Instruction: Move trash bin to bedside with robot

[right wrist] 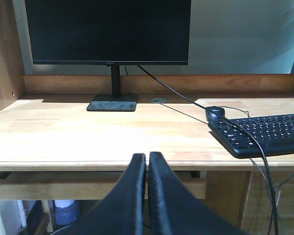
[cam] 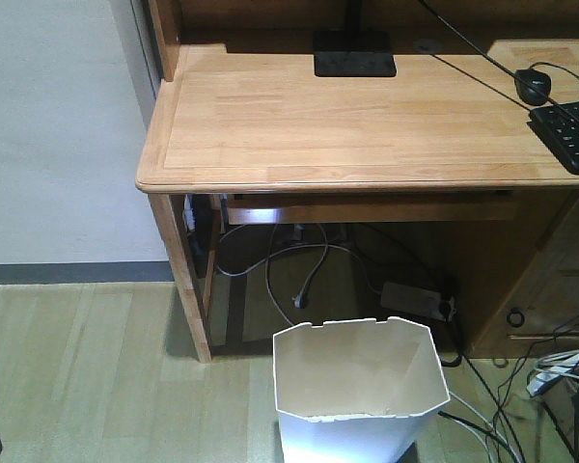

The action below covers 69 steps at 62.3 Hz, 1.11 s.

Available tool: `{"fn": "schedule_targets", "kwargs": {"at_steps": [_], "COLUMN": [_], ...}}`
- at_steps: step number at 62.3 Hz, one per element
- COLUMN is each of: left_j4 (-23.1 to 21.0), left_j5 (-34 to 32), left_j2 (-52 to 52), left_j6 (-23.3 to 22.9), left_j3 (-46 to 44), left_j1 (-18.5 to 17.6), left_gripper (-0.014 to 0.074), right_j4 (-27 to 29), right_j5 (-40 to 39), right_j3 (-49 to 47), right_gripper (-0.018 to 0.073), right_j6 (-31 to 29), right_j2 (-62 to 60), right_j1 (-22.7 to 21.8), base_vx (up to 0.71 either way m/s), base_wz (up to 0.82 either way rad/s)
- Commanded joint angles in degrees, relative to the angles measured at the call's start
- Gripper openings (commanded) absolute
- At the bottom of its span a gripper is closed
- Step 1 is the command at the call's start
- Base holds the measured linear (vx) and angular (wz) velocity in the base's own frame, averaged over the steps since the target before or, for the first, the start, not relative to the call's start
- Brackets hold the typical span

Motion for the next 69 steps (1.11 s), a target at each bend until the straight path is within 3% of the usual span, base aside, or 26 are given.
{"fn": "schedule_targets", "kwargs": {"at_steps": [1, 14, 37, 60, 69], "left_j4": [0.0, 0.0, 0.0, 0.0, 0.0], "left_j5": [-3.96, -3.96, -3.96, -3.96, -3.96], "left_j2": [-1.17, -1.17, -1.17, -1.17, -1.17], "left_j6": [-0.27, -0.27, -0.27, -0.27, -0.27], "left_j3": [1.01, 1.01, 1.01, 1.01, 1.01], "left_j1": [0.0, 0.0, 0.0, 0.0, 0.0], "left_gripper": [-0.0007, -0.0007, -0.0007, -0.0007, -0.0007], "right_j4": [-0.58, -0.65, 0.12, -0.29, -1.61], "right_j5": [-5.84, -4.04, 4.24, 5.09, 4.18], "right_j3": [0.18, -4.3, -19.13, -19.96, -19.96], "right_gripper": [-0.0008, -0.0008, -0.0008, -0.0004, 0.0043], "right_j6": [-0.75, -0.77, -0.98, -1.18, -1.18], "right_j2": [-0.5, 1.03, 20.24, 26.22, 26.35], "right_j1": [-0.06, -0.06, -0.06, -0.11, -0.11], "base_vx": [0.0, 0.0, 0.0, 0.0, 0.0], "base_wz": [0.0, 0.0, 0.0, 0.0, 0.0]}}
